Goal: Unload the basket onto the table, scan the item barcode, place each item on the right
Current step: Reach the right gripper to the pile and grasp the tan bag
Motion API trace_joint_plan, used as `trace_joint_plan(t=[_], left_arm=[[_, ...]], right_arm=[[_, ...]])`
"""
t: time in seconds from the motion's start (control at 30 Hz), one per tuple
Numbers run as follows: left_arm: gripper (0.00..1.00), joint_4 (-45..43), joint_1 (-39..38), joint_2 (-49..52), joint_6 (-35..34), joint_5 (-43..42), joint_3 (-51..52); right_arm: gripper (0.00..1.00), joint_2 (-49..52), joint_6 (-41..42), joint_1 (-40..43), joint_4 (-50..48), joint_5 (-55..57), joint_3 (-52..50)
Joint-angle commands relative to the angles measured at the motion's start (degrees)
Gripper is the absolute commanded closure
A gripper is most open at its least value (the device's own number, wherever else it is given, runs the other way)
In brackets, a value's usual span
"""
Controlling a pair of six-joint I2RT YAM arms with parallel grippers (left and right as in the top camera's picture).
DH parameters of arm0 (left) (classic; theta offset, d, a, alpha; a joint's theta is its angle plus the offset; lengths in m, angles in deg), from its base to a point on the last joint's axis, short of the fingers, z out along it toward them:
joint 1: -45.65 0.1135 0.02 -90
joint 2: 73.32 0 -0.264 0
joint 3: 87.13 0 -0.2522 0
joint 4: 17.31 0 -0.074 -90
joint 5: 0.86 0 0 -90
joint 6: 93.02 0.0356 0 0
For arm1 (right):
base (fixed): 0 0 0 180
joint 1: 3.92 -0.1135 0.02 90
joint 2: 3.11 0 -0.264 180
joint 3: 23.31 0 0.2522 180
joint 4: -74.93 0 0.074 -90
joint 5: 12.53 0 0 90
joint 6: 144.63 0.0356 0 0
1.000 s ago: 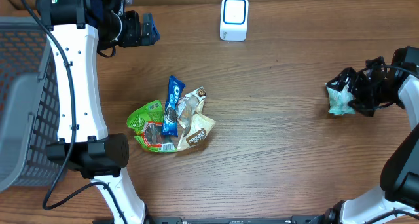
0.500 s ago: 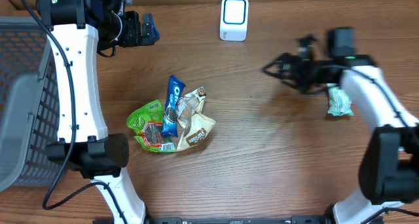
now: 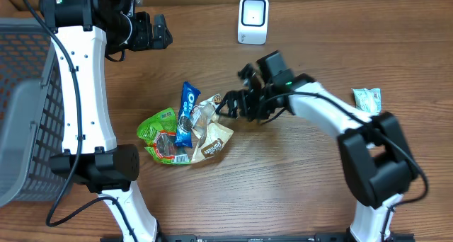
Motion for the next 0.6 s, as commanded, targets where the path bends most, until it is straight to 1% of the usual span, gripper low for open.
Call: trace_joint_plan(t=[0.0,0.2,0.37,0.43,0.47,0.5,0.57], left_arm=[[0.0,-0.09,-0.39,-0.28,-1.01,0.13,0.22],[0.0,-0.09,-0.42,-0.28,-1.01,0.13,0.22],[0.0,-0.09,-0.39,-0.28,-1.01,0.13,0.22],[0.0,-0.09,-0.39,-0.28,-1.01,0.13,0.22],[0.0,-0.09,-0.39,-0.28,-1.01,0.17,0.22],[0.0,-0.09,-0.39,-0.28,-1.01,0.31,0.22],[0.0,-0.09,-0.39,-0.28,-1.01,0.28,0.22]], right_arm=[[0.0,2.23,2.82,-3.26,-1.16,0.31,0.79],[0.0,4.94,11.19,-6.05,-6.34,1.01,0.79],[0.0,7.02,15.91,-6.62,-7.82,3.34,0.79],[0.03,7.23,17.44,-6.62,-8.74,3.02,0.79],[0.05,7.23,17.84,-6.62,-9.22,2.49,0.79],[0.1,7.23,18.23,-6.62,-9.7,1.57,0.85],[0.14,7.19,19.8,-6.62,-10.08,-0.96,1.7]])
